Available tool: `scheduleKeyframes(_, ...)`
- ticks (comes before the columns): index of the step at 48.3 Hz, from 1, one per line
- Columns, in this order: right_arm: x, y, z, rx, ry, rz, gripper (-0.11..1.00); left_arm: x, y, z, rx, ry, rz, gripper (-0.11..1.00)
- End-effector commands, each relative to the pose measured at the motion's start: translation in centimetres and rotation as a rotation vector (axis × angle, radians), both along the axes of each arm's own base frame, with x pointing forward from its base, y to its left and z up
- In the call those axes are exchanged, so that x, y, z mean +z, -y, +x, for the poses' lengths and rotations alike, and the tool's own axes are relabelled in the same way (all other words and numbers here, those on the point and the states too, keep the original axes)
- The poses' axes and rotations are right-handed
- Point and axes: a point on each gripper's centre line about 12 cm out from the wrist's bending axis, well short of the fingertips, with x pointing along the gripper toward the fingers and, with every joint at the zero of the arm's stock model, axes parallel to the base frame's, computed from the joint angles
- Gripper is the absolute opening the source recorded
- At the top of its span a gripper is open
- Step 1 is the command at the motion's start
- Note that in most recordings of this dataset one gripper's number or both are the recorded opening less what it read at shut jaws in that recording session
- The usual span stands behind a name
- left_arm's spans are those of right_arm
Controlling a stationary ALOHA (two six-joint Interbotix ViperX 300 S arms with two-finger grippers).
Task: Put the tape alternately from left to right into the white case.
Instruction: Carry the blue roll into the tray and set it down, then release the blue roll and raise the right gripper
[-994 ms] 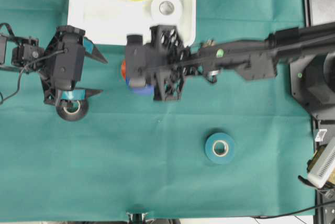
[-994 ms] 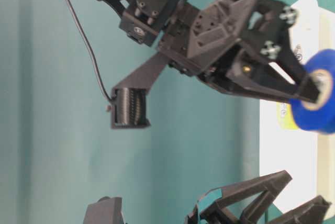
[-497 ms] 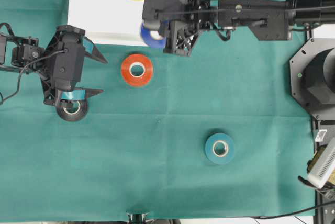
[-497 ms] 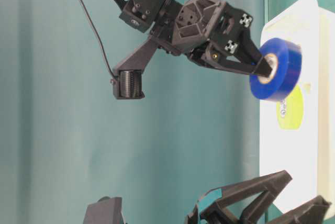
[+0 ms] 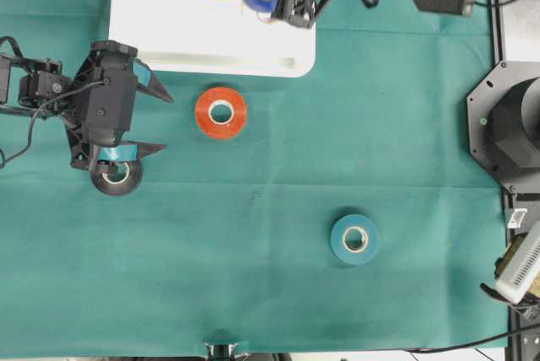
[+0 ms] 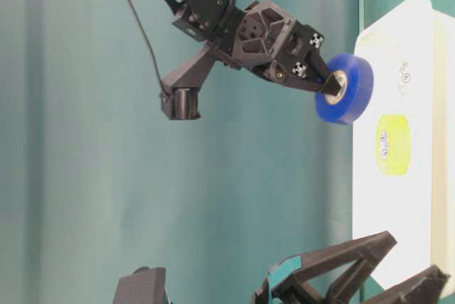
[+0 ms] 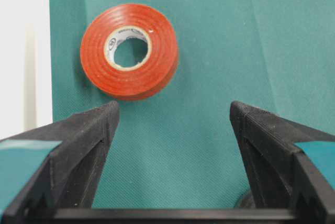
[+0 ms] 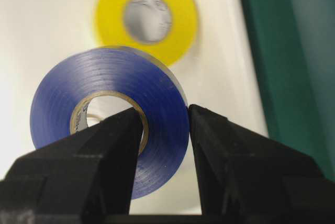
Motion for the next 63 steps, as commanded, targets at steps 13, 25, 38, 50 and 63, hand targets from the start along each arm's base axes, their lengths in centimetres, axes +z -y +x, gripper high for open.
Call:
scheduleKeyframes(13,-0.1,3.3,-0.5,-0.052,0.063,-0.010,0.03,0.8,0.1,0.4,-0.001,0.029,-0.003,0.86)
scheduleKeyframes(25,-0.5,3.7,-0.6,-0.057,0.064,-0.009,0.03,0.9,0.1,0.4,-0.002,0.031,-0.002,0.86)
scheduleKeyframes(38,-0.6,3.7,-0.7,-0.062,0.056,-0.006,0.03,0.9,0.1,0.4,-0.001,0.031,-0.003,0.86)
scheduleKeyframes(50,-0.8,3.7,-1.0,-0.075,0.028,0.000,0.11,0.9,0.1,0.4,-0.001,0.032,-0.003,0.86)
scheduleKeyframes(63,-0.4,3.7,-1.2,-0.079,0.029,-0.003,0.77,1.0,0.1,0.4,-0.001,0.034,-0.004,0.86)
